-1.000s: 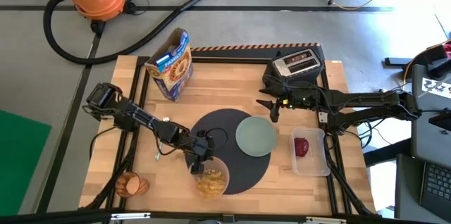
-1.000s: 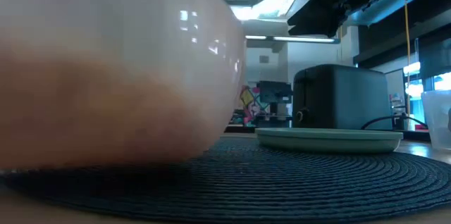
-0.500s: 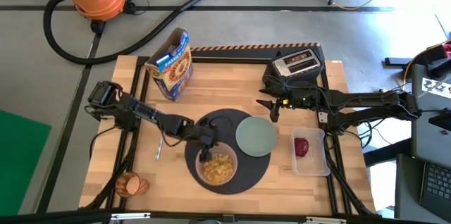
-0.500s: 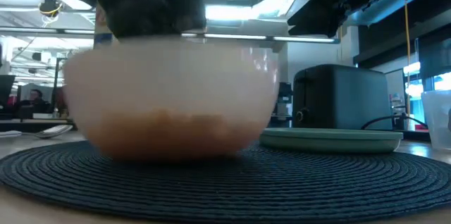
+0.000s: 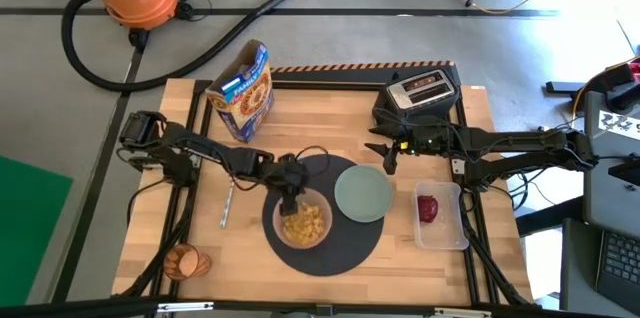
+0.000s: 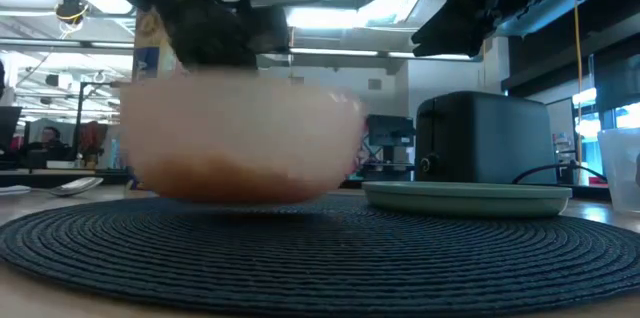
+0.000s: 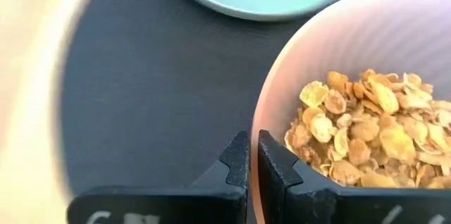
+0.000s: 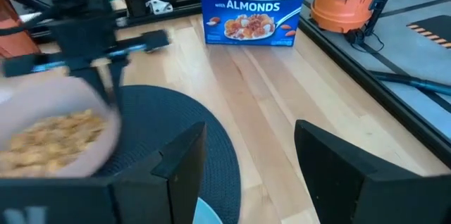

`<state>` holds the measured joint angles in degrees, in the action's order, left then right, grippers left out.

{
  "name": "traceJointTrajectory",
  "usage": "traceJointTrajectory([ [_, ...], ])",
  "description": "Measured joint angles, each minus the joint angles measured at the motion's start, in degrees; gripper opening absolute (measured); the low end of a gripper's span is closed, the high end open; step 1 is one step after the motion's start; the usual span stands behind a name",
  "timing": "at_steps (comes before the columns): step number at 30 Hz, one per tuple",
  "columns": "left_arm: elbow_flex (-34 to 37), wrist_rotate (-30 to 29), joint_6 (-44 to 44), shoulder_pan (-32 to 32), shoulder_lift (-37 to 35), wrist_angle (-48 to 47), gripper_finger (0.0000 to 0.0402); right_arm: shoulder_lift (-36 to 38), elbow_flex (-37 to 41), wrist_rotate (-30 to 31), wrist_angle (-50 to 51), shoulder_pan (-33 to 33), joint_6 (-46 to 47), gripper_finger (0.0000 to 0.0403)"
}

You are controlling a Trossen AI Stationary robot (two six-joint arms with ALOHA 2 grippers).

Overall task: Arrange a breakfast setting
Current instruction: Adjust the pink bowl on the placemat

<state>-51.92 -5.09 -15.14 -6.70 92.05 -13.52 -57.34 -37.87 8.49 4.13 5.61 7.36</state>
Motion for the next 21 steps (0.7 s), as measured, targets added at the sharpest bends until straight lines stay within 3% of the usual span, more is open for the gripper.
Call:
traceJointTrajectory([
  [11, -0.01, -2.22, 4.96, 2.69, 0.05, -0.6, 0.0035, -0.96, -0.02, -3.59, 4.56, -0.15, 5.31, 0.0207],
  [17, 0.0, 3.63, 5.27, 4.97, 0.05, 0.71, 0.0076, -6.03, 0.0, -2.45, 8.21, -4.05, 9.28, 0.0207],
  [21, 0.0, 4.8, 5.22, 4.92, 0.02, 0.34, 0.0114, -10.07, 0.0, 1.4, 9.02, -6.99, 10.53, 0.0207],
])
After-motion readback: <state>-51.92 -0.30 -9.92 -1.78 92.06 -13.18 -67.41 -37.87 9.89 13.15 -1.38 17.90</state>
